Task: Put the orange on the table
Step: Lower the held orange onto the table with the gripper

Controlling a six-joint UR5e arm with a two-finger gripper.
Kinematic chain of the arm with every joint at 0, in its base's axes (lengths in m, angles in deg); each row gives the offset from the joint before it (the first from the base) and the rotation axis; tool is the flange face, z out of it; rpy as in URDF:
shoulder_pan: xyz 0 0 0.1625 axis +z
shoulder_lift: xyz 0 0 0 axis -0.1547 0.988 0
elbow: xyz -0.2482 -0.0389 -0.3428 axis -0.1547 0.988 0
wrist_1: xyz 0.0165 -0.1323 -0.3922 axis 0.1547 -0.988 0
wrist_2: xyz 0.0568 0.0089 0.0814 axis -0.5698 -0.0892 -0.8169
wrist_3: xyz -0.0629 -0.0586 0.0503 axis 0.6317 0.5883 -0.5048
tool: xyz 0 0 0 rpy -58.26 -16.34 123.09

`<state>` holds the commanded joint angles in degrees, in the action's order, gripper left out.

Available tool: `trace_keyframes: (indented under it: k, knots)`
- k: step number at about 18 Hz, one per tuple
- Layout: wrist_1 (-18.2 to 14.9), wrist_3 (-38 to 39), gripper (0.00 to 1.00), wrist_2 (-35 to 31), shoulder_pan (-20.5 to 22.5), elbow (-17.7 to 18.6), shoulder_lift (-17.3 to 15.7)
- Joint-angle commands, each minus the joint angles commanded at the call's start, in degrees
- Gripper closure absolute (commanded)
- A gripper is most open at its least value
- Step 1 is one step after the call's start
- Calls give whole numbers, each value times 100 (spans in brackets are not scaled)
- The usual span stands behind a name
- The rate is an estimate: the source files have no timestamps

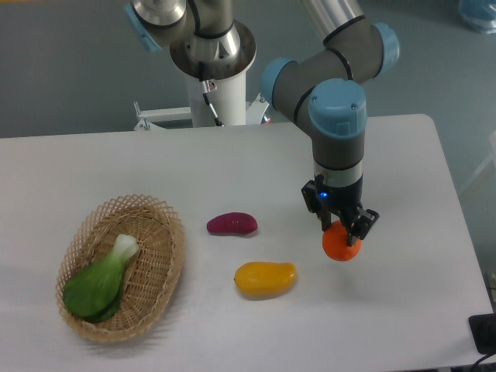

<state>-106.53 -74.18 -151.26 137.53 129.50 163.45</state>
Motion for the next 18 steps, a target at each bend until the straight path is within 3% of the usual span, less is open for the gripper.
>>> trace_keyframes:
  k: [7,13,18]
  knots:
    - [0,9,52,-17,35,26,44]
    - [132,-26,53,0,132,369,0]
    - [149,-1026,53,-9,298,729,-44]
